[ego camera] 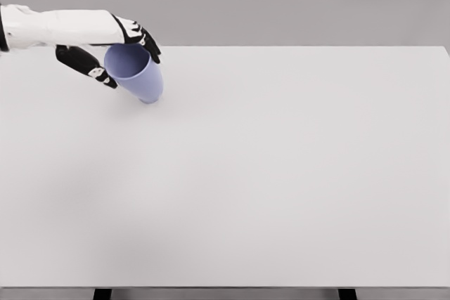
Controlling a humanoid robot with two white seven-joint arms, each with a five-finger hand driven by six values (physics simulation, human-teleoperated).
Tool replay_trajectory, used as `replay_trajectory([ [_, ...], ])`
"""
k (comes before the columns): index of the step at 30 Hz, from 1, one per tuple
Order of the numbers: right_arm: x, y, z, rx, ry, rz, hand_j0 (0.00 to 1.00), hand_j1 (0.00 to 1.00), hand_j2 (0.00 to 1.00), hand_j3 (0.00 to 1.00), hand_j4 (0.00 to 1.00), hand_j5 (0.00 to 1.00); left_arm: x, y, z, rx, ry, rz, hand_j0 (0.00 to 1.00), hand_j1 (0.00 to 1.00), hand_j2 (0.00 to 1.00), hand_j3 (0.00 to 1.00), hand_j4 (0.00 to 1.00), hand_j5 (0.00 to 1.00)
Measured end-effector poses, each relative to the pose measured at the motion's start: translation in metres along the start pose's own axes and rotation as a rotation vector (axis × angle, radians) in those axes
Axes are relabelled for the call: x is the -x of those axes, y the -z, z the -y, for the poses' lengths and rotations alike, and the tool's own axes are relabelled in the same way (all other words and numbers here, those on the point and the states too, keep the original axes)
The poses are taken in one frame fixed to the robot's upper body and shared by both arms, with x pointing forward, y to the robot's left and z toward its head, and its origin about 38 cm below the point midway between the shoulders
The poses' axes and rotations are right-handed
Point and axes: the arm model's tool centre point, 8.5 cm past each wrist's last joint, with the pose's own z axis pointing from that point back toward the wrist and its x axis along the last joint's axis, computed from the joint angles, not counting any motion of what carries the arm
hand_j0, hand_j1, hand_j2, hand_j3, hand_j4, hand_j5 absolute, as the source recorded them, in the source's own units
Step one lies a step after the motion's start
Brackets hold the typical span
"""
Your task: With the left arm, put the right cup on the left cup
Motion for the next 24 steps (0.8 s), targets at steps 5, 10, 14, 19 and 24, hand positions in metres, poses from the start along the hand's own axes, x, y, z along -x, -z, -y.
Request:
replay_trajectory([
  [5, 0.000, 0.000, 0.000, 0.000, 0.000, 0.000, 1.00, 1.00, 1.00, 1.00, 1.00, 1.00, 0.000, -0.015, -0.015, -0.024, 0.014, -0.024, 0.58, 0.58, 0.58, 0.58, 0.58, 0.58],
  [10, 0.000, 0.000, 0.000, 0.000, 0.000, 0.000, 1.00, 1.00, 1.00, 1.00, 1.00, 1.00, 0.009, -0.017, -0.023, -0.042, 0.008, -0.047, 0.58, 0.58, 0.58, 0.58, 0.58, 0.58],
  [14, 0.000, 0.000, 0.000, 0.000, 0.000, 0.000, 1.00, 1.00, 1.00, 1.00, 1.00, 1.00, 0.021, -0.013, -0.029, -0.046, -0.006, -0.075, 0.58, 0.58, 0.58, 0.58, 0.58, 0.58],
  [19, 0.000, 0.000, 0.000, 0.000, 0.000, 0.000, 1.00, 1.00, 1.00, 1.00, 1.00, 1.00, 0.037, -0.006, -0.021, -0.036, -0.042, -0.102, 0.58, 0.58, 0.58, 0.58, 0.58, 0.58],
  [24, 0.000, 0.000, 0.000, 0.000, 0.000, 0.000, 1.00, 1.00, 1.00, 1.00, 1.00, 1.00, 0.044, -0.003, -0.018, -0.033, -0.059, -0.118, 0.58, 0.58, 0.58, 0.58, 0.58, 0.58],
])
